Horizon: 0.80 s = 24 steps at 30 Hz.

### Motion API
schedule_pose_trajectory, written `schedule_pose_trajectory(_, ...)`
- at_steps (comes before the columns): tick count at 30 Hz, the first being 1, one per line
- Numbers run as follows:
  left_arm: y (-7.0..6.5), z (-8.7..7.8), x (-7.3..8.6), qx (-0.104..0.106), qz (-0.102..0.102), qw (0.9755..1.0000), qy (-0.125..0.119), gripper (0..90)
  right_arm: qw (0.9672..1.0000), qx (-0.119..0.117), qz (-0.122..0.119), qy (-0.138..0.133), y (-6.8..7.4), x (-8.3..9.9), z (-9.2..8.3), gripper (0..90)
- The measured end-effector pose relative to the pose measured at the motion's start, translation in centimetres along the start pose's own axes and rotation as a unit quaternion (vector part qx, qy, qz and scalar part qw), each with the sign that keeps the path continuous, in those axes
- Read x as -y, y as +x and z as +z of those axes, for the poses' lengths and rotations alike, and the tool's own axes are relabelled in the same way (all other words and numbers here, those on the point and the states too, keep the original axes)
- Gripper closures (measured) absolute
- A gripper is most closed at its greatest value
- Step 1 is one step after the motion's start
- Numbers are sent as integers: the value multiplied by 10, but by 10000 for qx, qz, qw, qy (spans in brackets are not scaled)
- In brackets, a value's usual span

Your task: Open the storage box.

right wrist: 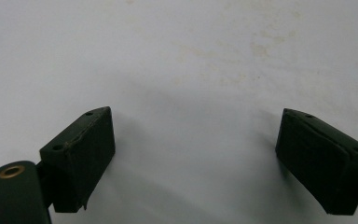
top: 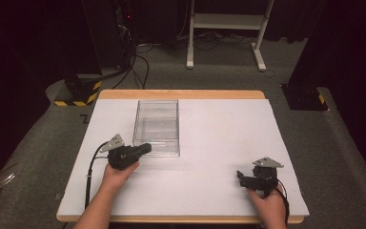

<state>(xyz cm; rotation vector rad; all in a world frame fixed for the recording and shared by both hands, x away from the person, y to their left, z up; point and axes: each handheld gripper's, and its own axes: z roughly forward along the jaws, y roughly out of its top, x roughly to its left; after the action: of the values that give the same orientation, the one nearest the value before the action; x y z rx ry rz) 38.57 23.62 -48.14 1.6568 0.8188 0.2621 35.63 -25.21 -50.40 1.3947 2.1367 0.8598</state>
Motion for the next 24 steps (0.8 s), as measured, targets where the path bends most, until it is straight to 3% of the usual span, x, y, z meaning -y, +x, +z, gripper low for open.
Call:
schedule_pose_trajectory(17, -9, -11, 9, 132, -33, 9999, -82, 833, 10000, 0, -3, 0, 0, 0, 0, 119)
schedule_pose_trajectory(24, -16, -15, 9, 190, 53, 9998, 27, 836, 10000, -3, 2, 3, 0, 0, 0, 119)
